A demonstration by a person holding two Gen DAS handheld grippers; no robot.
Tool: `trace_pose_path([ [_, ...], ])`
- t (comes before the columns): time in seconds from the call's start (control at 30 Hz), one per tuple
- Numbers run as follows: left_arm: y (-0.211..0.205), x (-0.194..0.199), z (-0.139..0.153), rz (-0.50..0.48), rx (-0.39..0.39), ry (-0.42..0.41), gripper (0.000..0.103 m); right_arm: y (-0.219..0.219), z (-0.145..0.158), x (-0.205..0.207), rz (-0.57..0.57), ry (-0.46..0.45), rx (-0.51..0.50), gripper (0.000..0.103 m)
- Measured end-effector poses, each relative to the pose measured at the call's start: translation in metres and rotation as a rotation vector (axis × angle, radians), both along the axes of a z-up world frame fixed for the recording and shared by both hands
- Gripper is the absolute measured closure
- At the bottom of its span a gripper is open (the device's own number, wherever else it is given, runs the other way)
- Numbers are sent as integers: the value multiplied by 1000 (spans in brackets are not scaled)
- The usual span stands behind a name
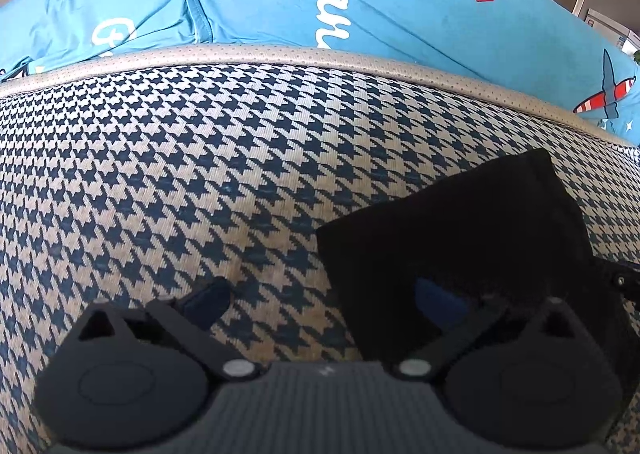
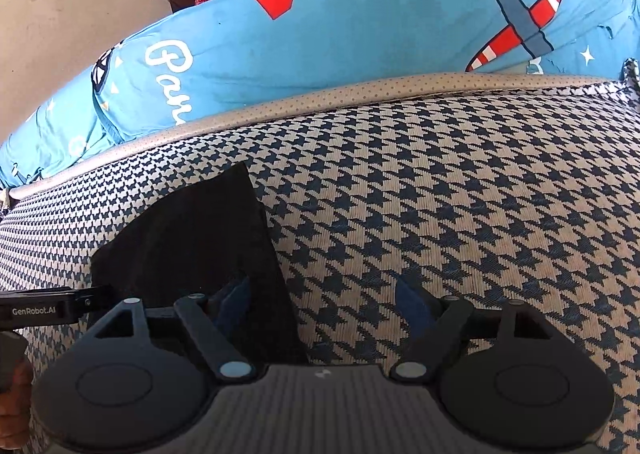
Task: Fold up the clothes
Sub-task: 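Withdraw both open grippers from the folded black bundle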
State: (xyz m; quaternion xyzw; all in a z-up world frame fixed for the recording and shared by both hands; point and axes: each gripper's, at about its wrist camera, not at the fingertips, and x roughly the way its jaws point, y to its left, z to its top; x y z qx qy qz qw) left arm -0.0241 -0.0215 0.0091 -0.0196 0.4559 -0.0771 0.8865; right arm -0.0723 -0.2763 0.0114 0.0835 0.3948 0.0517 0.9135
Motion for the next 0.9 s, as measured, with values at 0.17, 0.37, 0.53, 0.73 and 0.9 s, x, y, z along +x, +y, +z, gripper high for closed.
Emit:
trace_pose_path([
  [0.17,0,0,0,-1,3,1,0,2,-5,1,-5,-5,-32,14],
  [0.37,-1,0,-1,0,12,-3,0,1,-7,1,-3,-8,-24,8],
  [0.53,-2,3,-1,1,9,-2,0,-8,3,-3,-54,23,38,7],
  [0.73,-3,2,0,-2,3,-1,0,-24,26,-28,-147,0,115,7],
  [0.9,-7,-5,3,-25,16,-22,0,-21,29,-53,-170,27,27,7],
])
